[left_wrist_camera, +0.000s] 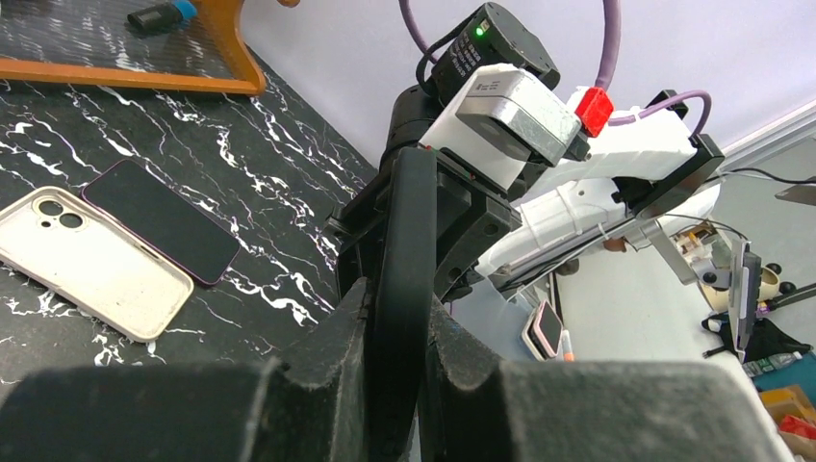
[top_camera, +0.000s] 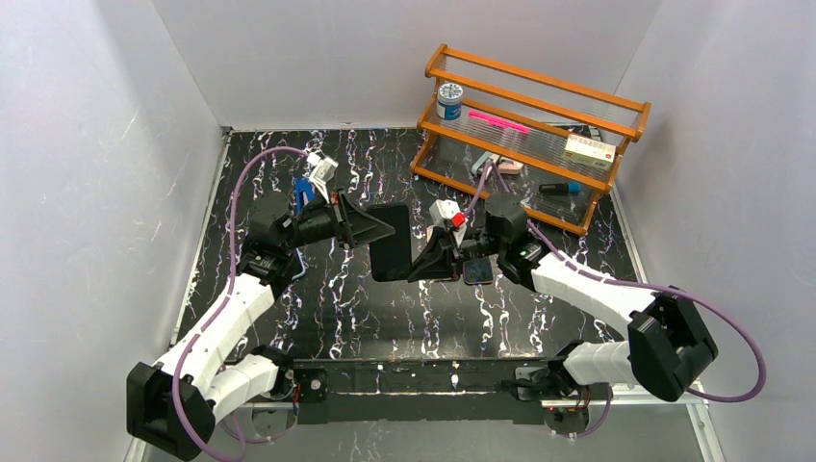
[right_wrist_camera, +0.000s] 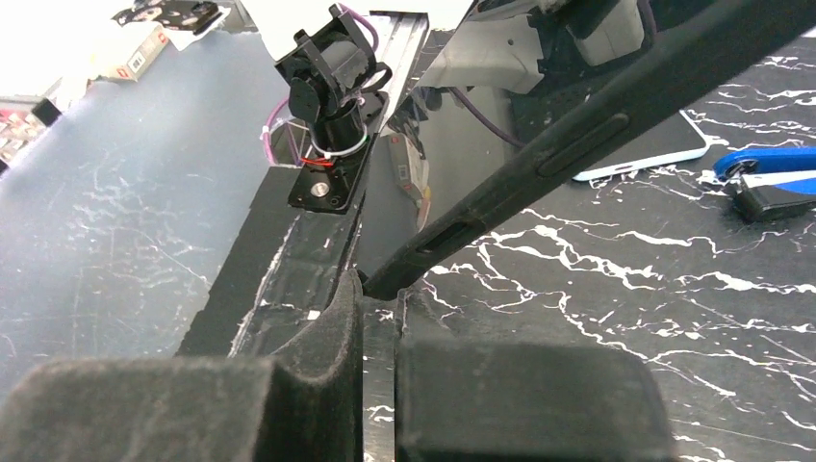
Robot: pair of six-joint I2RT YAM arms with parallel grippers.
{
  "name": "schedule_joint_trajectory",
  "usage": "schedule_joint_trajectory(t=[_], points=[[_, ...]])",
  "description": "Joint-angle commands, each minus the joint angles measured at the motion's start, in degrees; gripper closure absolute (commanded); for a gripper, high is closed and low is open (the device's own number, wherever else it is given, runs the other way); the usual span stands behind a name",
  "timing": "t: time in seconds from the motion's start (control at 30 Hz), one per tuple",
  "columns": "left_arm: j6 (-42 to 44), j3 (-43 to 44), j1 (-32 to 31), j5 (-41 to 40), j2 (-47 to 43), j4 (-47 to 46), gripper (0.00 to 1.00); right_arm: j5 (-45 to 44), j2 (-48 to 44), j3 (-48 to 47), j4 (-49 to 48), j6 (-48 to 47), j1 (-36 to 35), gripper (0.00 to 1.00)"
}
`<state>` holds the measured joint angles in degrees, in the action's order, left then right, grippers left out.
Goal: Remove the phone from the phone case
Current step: Remove the phone case from the phone.
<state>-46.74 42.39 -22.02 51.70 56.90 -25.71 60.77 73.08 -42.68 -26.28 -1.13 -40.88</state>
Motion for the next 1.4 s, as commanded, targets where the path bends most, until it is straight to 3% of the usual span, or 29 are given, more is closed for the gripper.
schedule_joint_trajectory(t=[0.0, 0.43, 0.6, 0.83, 0.97, 1.13, 1.37], points=[[-9.10, 2.29, -0.43, -1.01, -0.44, -1.02, 1.00, -2.66, 0.83, -5.04, -1.40, -13.14, -1.13, 0.99], [-10.05, 2.43, -0.41, -1.53, 2.16, -0.12, 1.00, -3.38, 0.18, -6.36, 1.86, -19.58, -1.15, 0.99], [-9.24, 2.20, -0.42, -1.56, 1.44, -0.05, 1.00, -4.00, 0.19, -5.65, -2.52, -13.45, -1.05, 0.98], [-7.69, 1.05, -0.31, -4.97, -1.51, -0.16, 1.00, -10.66, -3.87, 0.54, -8.36, 1.34, -0.13, 0.71], [-8.05, 0.55, -0.30, -6.12, -2.41, -2.55, 1.00, -11.61, -7.75, 4.87, -7.54, 4.30, 0.10, 0.60], [-7.40, 0.15, -0.30, -5.79, -3.13, -4.87, 1.00, -6.94, -9.42, 5.89, -6.67, 7.45, 0.02, 0.53], [-12.17, -1.98, -0.35, -10.91, -4.28, -8.53, 1.00, -12.92, -8.32, 11.57, -25.28, 21.28, -1.28, 0.47]])
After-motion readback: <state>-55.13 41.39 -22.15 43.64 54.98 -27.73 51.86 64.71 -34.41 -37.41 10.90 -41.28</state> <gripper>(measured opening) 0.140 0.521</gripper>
